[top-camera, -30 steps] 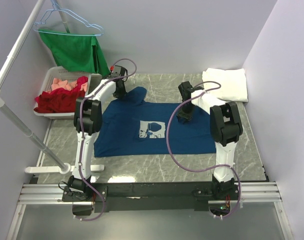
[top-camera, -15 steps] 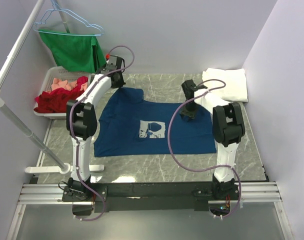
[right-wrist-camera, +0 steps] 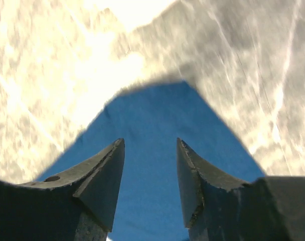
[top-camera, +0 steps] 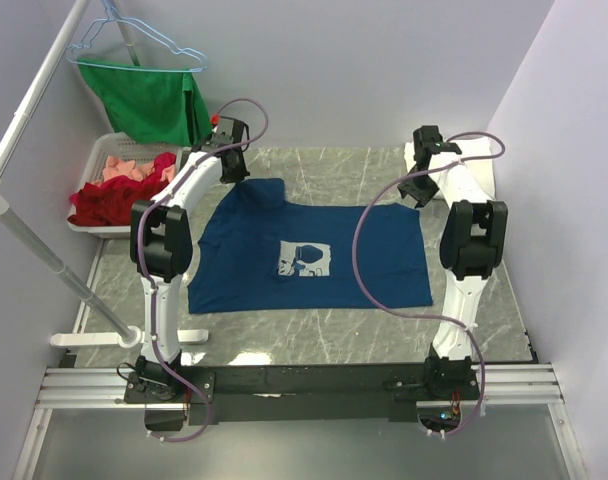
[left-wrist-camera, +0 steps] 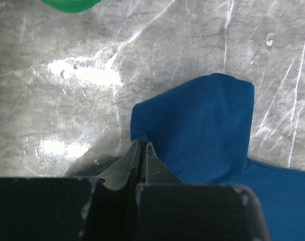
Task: Fold and stack the t-shirts
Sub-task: Fold the tshirt
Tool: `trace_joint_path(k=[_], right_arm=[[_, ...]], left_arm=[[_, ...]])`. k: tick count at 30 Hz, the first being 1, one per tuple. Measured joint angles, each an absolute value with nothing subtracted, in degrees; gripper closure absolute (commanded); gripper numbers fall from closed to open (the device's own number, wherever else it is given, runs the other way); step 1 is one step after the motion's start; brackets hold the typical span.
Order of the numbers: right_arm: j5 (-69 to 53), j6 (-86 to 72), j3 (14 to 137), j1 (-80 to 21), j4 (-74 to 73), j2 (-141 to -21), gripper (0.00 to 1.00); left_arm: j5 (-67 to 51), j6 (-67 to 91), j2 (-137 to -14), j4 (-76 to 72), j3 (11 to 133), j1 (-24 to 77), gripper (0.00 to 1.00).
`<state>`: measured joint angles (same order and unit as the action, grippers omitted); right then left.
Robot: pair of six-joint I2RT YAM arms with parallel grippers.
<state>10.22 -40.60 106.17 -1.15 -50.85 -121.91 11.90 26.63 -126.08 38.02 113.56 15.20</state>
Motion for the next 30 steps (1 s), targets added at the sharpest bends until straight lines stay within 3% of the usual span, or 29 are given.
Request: trace_joint_path(k=[10, 30], right_arm=[[10.3, -39.5, 113.2, 0.2, -52.8, -131.4, 0.43], [7.9, -38.7, 118.2, 3.8, -54.8, -137.0, 0.44]], left_arm=[[11.9, 26.6, -126.1, 37.9, 113.4, 15.2, 0.97], [11.9, 26.6, -126.1, 38.0, 113.4, 15.2, 0.96]])
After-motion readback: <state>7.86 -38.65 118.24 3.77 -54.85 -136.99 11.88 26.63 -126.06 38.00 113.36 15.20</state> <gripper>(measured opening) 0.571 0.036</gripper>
